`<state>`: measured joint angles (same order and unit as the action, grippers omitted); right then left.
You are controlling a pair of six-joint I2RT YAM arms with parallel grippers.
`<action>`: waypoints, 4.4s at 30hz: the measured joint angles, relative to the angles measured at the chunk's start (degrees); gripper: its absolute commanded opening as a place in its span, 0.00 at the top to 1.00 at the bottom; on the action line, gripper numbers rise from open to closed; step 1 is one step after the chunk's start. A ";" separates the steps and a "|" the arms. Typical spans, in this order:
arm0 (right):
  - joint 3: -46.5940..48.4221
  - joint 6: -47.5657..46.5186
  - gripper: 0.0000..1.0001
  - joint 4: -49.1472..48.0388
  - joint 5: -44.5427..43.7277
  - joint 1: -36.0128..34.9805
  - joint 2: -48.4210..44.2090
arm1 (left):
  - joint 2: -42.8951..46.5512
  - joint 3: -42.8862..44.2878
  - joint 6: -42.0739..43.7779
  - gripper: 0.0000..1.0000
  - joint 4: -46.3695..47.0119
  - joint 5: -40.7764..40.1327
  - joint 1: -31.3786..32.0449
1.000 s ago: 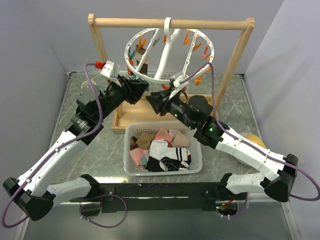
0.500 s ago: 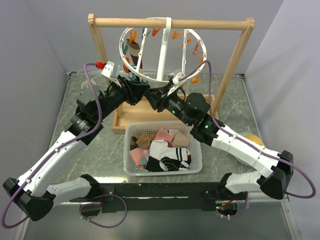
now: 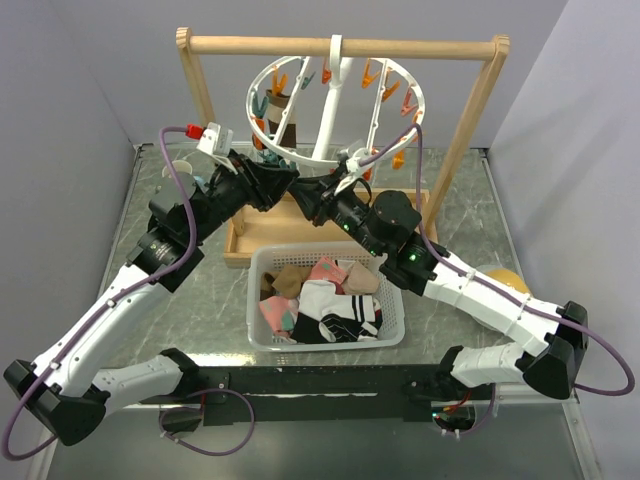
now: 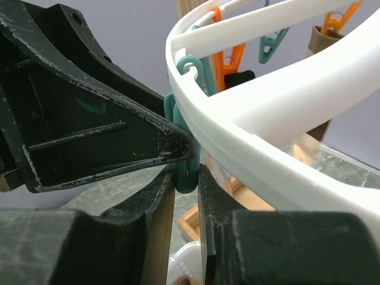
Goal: Clip the socks to the hanger
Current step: Open the clamp at the hanger, then adjust the sock in the bin.
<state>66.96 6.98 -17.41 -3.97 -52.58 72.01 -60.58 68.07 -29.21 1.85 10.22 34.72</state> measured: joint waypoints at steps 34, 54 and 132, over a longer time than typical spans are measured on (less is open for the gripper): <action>0.79 -9.77 1.00 -2.32 -15.10 -6.05 1.55 | 3.48 0.44 -4.13 0.31 -0.63 1.95 -0.68; 1.42 -11.04 1.00 -2.21 -16.44 -6.82 2.49 | -1.42 0.96 1.31 0.42 3.13 -2.62 -0.70; -35.34 48.50 0.28 46.18 -18.88 -7.15 -15.23 | 1.36 -5.09 8.74 0.99 9.46 0.57 -2.89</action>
<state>31.62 55.48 28.77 -22.85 -59.72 56.77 -59.22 62.98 -20.47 11.31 10.79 31.83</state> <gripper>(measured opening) 0.740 0.064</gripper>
